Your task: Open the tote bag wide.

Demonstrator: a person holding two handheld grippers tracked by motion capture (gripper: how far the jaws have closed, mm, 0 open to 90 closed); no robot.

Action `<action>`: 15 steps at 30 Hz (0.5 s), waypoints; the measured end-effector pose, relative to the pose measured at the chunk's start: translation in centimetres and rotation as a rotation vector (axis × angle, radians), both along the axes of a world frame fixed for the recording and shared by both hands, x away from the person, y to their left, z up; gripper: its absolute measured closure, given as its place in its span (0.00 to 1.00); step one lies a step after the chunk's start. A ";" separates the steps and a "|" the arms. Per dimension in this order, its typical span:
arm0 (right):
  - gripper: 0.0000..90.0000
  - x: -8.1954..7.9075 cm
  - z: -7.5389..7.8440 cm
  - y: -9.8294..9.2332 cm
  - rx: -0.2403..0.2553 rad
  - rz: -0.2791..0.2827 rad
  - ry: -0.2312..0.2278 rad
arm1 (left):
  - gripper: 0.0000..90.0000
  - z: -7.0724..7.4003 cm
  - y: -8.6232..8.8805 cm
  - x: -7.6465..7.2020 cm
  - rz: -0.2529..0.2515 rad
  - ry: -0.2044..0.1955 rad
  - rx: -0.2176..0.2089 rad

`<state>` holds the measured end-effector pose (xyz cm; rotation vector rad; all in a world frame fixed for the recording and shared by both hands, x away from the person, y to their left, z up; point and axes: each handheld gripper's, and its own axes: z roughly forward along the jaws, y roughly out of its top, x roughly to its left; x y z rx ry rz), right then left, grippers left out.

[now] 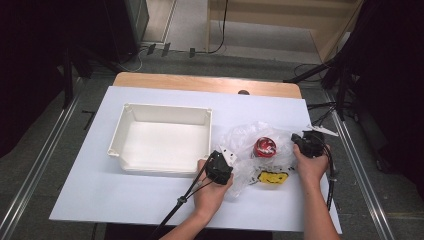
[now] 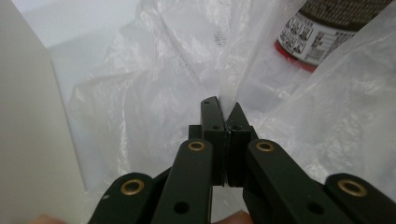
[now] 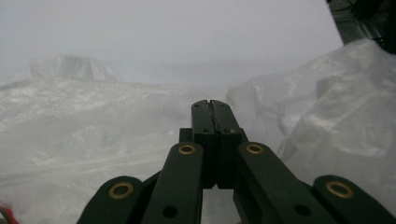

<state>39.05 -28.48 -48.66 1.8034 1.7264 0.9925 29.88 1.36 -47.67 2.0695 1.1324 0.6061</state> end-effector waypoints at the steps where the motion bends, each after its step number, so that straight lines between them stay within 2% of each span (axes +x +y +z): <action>1: 1.00 0.0 -0.2 0.0 -0.008 0.005 0.008 | 1.00 0.0 0.0 -0.1 0.000 -0.008 -0.006; 2: 0.99 -0.1 -0.3 0.1 -0.013 0.011 0.005 | 1.00 0.1 0.0 -0.2 -0.003 -0.017 -0.011; 3: 0.91 -0.2 -0.1 0.1 -0.017 0.017 -0.003 | 1.00 0.2 0.0 -0.3 -0.014 -0.025 -0.027; 4: 0.77 -0.4 0.1 0.2 -0.006 0.010 -0.015 | 0.95 0.3 0.1 -0.5 -0.019 -0.031 -0.031; 5: 0.69 -0.5 0.5 0.2 0.004 0.004 -0.025 | 0.90 0.4 0.2 -0.7 -0.025 -0.040 -0.039; 7: 0.61 -1.2 1.4 0.3 0.053 0.031 -0.058 | 0.79 1.0 0.5 -1.3 -0.032 -0.062 -0.066; 10: 0.56 -2.7 3.1 0.7 0.063 0.084 -0.114 | 0.70 2.0 1.0 -2.0 -0.069 -0.071 -0.140; 13: 0.53 -4.5 4.6 0.8 0.074 0.124 -0.173 | 0.67 2.9 1.4 -2.5 -0.097 -0.076 -0.206; 15: 0.54 -5.7 5.2 0.8 0.078 0.127 -0.203 | 0.69 3.3 1.4 -3.0 -0.109 -0.097 -0.200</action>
